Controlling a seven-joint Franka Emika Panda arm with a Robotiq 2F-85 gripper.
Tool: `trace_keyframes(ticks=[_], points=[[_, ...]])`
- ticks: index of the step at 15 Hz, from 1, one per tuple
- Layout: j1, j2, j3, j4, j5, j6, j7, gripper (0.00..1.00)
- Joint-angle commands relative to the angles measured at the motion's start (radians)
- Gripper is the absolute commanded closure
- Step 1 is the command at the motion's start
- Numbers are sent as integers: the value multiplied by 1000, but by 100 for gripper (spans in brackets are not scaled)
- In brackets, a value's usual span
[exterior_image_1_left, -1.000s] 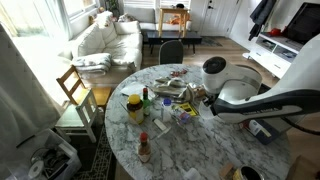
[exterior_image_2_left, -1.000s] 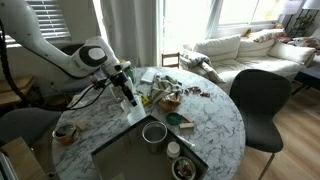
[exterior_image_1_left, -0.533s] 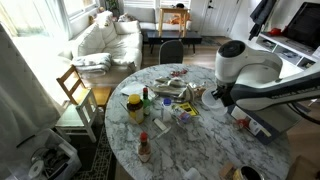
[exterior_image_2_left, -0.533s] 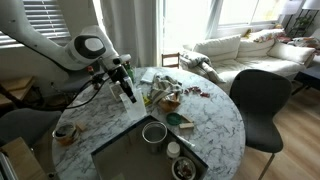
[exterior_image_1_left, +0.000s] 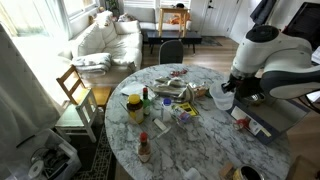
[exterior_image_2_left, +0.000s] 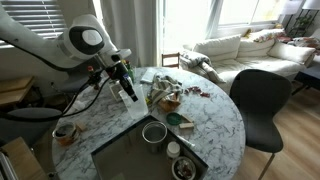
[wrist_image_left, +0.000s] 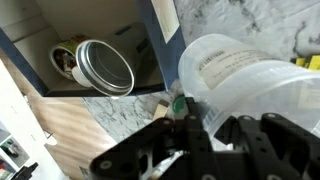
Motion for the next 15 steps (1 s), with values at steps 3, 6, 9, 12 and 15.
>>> trace_keyframes(ticks=[3,6,9,12,15], points=[[-181,-263,209,-18,-278,-53,203,98],[-336,-405,406,-68,-401,-194,291,98],[-469,-543,594,-138,-373,-360,277,98],[-711,-631,857,-219,-205,-474,202,98],[-925,-524,1040,-200,-108,-399,156,94]])
